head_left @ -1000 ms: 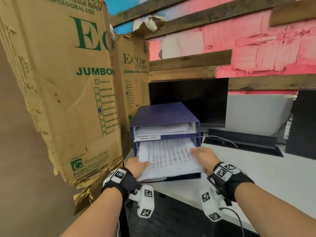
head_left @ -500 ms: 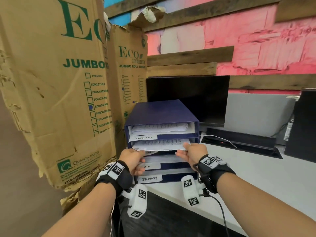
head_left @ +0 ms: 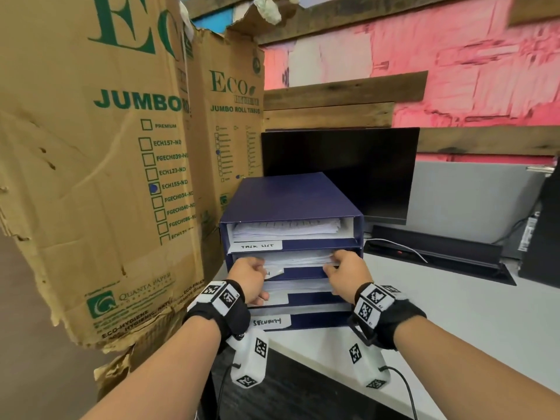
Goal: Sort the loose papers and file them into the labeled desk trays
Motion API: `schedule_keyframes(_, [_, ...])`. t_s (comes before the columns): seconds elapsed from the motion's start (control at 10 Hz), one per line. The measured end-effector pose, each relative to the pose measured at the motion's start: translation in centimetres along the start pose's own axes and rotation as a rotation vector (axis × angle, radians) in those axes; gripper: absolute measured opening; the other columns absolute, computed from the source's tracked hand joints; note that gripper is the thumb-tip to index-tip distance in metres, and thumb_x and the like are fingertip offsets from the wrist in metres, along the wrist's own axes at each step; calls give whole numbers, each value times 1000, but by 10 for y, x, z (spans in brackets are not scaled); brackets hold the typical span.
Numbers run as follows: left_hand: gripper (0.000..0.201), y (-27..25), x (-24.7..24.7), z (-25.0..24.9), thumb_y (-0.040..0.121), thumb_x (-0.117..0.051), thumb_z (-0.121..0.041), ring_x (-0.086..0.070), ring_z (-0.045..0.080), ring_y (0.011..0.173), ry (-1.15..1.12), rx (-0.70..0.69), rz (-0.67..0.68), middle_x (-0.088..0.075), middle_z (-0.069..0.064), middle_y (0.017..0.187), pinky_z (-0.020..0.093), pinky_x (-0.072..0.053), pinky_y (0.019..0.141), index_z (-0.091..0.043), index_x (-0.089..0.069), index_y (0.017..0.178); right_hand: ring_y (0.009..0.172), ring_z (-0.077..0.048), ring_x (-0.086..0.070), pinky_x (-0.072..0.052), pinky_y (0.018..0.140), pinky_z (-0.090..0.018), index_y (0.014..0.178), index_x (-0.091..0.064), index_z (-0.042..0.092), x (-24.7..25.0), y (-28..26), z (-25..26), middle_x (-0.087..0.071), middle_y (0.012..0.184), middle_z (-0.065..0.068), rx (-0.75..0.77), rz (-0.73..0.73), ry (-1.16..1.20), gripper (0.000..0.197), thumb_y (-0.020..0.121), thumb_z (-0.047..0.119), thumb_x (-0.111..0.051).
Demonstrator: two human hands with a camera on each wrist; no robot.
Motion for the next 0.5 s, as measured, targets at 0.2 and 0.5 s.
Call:
schedule_keyframes(0.2, [39,-1,1,-3,99,-42,-9,-56,18,51,52,-8,15,-47,-1,113,22,-45,38,-14,-43,137,93,-30,-64,-55,84,-37,120,-55,7,-3,3,7,-61,113,-13,26,107,-204,31,91,18,-52])
schedule_keyframes(0.5, [13,-23,-1,-31,95,-47,-14,-60,21,52,148,-77,64,-61,10,102,33,-55,54,-18,-59,97,89,-25,-64,-59,65,-33,140,-41,15,23,-25,-5,-56,124,-6,11,245,6,47,94,12,-50])
Point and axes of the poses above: each hand's wrist, its own y-axis towards the middle knuckle, its own x-axis out of the back of the hand, z = x × y, the point moved 8 cm from there along y, towards the middle knuckle
